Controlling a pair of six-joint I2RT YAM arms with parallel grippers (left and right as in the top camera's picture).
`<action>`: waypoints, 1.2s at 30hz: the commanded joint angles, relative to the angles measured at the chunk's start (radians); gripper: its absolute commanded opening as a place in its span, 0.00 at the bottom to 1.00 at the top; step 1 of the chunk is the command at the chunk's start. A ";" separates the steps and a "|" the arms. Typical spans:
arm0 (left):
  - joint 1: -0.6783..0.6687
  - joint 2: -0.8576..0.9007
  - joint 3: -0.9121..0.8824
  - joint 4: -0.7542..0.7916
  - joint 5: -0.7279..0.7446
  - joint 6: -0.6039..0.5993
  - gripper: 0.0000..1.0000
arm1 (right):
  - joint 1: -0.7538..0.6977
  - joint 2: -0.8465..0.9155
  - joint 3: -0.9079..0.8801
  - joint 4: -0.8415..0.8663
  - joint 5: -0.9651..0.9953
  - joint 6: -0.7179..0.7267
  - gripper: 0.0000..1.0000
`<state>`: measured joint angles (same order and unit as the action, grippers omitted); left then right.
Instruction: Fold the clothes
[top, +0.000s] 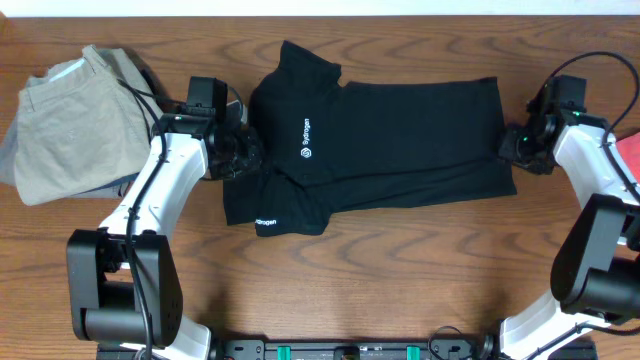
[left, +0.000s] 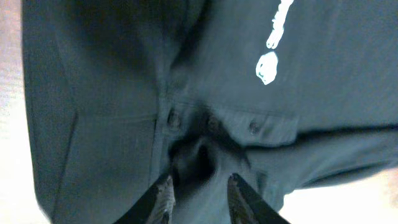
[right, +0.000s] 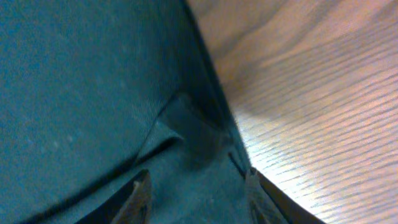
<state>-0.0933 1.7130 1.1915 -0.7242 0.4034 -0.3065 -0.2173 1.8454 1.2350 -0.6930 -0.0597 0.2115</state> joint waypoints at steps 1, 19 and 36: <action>0.005 0.002 0.003 -0.076 0.016 0.029 0.33 | 0.006 0.010 0.004 -0.028 0.011 -0.003 0.49; -0.082 0.031 0.003 -0.187 -0.043 0.142 0.39 | 0.007 0.010 -0.116 -0.066 0.033 -0.003 0.33; -0.113 0.109 0.022 -0.175 -0.054 0.154 0.06 | 0.007 0.010 -0.169 -0.033 0.034 -0.003 0.31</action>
<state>-0.2058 1.8290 1.1908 -0.8829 0.3115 -0.1749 -0.2173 1.8454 1.0924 -0.7273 -0.0368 0.2081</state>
